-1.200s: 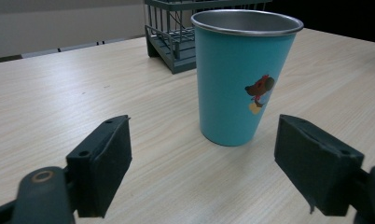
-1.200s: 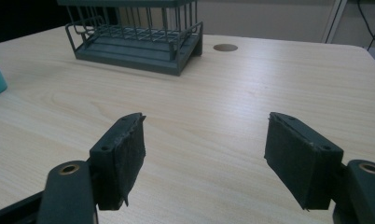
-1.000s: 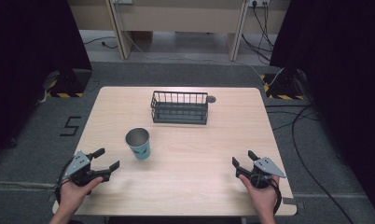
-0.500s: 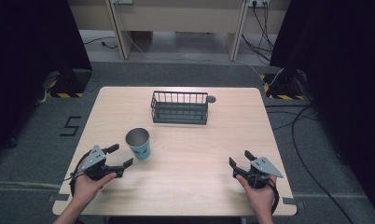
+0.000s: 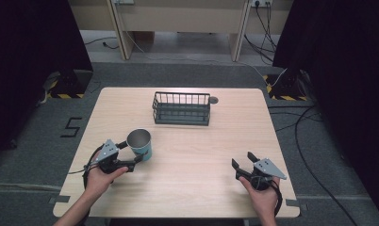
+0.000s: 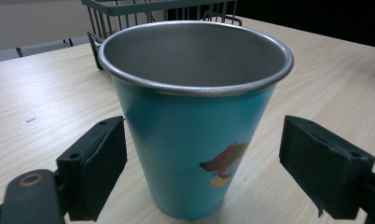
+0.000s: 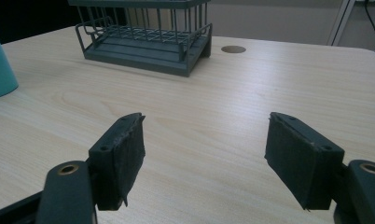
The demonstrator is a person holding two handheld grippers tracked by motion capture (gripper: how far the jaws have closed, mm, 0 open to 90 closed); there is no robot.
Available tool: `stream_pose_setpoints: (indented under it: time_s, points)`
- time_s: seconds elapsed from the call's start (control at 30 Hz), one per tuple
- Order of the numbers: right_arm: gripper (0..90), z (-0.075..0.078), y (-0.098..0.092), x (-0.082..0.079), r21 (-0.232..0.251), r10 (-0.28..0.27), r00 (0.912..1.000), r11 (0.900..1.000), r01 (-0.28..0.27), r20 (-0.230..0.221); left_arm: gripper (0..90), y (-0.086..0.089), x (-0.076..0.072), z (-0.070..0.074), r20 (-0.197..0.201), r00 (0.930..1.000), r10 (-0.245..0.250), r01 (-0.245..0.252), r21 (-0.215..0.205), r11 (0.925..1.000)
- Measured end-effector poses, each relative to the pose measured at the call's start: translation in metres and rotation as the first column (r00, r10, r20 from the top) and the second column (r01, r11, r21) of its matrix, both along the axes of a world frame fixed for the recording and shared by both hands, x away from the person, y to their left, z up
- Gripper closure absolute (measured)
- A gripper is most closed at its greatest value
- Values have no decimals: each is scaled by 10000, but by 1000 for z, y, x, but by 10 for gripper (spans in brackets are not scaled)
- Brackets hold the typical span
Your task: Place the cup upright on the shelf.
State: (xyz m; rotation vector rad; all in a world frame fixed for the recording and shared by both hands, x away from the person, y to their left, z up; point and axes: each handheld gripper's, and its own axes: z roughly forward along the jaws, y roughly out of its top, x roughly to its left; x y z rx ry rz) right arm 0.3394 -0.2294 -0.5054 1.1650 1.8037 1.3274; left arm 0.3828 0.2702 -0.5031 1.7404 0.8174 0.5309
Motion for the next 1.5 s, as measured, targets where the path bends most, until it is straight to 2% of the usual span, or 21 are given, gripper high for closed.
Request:
stream_pose_setpoints:
  time_s: [0.57,0.8,0.97,1.1,1.2,1.3,1.5]
  points:
    - [290,-2,0,1,-53,21,9999,10000,-22,-167,140,-12,24,-2,-40,9998,-200,199,-176,9996]
    - [291,-3,0,1,-47,2,9997,10000,-3,-229,154,-11,23,-3,86,9998,-204,206,-240,9995]
    - [291,-2,1,1,-54,6,9998,10000,-7,-192,156,-11,22,-2,62,9998,-207,210,-449,9988]
    - [292,-3,1,1,2,-9,9997,10000,9,-255,156,-13,22,2,216,9996,-197,207,-475,9987]
    - [294,-3,1,1,-5,21,9997,10000,-21,-237,157,-15,24,7,214,9996,-164,179,-722,9972]
    - [295,-3,0,1,15,22,9997,10000,-21,-236,157,-17,26,10,348,9993,-157,177,-591,9981]
    - [296,-3,0,2,101,48,9998,9999,-45,-209,157,-21,30,15,455,9988,-177,204,-588,9981]
